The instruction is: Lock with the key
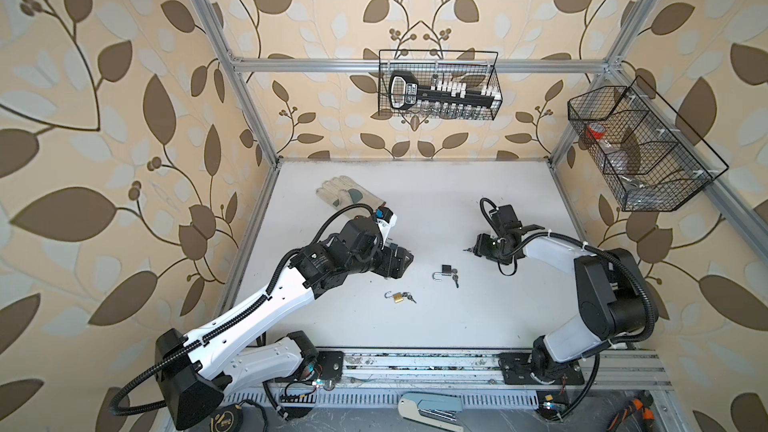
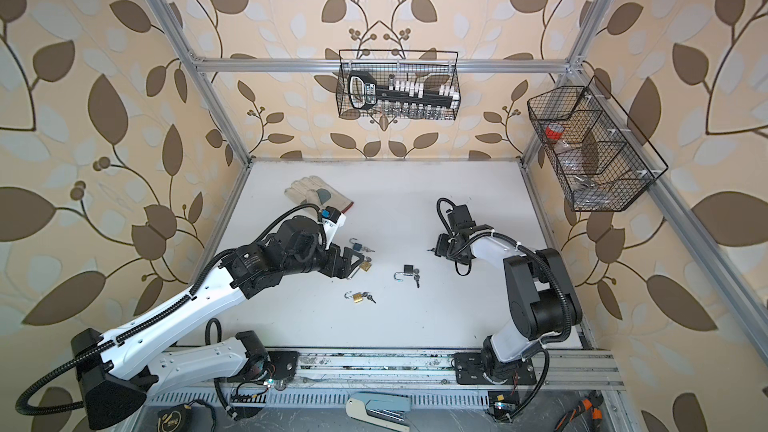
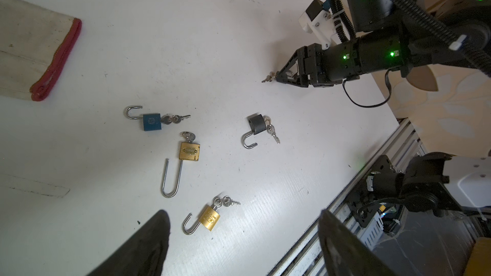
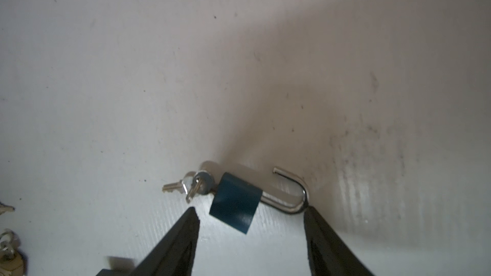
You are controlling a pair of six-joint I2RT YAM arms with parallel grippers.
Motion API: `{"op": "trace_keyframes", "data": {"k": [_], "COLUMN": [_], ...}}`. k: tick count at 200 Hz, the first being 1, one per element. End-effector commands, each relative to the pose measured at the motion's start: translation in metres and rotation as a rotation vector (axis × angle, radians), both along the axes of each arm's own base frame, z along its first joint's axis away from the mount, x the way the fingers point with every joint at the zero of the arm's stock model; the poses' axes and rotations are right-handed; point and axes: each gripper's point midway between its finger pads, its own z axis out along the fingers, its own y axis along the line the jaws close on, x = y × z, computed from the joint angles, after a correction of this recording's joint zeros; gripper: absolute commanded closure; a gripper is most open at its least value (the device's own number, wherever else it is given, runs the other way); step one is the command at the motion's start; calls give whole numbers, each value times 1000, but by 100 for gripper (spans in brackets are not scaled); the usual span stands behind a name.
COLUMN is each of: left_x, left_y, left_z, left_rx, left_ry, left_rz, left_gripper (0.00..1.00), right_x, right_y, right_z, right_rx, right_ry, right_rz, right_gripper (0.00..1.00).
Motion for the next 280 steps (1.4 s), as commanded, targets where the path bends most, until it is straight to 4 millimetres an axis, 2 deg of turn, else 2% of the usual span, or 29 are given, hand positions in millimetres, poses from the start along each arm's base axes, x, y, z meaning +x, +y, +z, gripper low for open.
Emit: {"op": "trace_keyframes", "data": {"k": [1,59,76,95,113,144,167,194,224,252,280], "left_x": [3,3,4,6,10,17,17,15,16,18,19], "left_y": [5,13,15,21,26,34,37,40,41,38,38], "left_z": [23,24,26,26,24,18,18,19,18,19,19], "left_rx": [-32,-36,-52,-80,-121,-180,-180,-163,-159,-168,-172], "left_ry": [-69,-73,-77,-71,-52,-6,-4,-10,-10,-7,-6], "left_rz": [30,69,91,124,151,187,188,190,191,186,190], "left_gripper": [12,10,9,7,6,6,6,6,6,6,6], "right_x": [9,33,32,25,14,0,0,-1,-13,-23,-24], "right_y": [7,35,26,1,-9,-10,-9,-9,-6,-3,-2], "right_z": [-6,-5,-4,-1,0,-12,-19,-17,-13,-19,-24], "right_rx": [21,108,36,-139,-202,-242,-245,-248,-235,-227,-233], "right_ry": [11,-5,-13,-10,-2,34,52,57,60,83,101], "right_rz": [42,121,104,47,24,31,31,29,35,54,72], "right_gripper": [36,36,36,36,36,37,39,46,51,57,63]}}
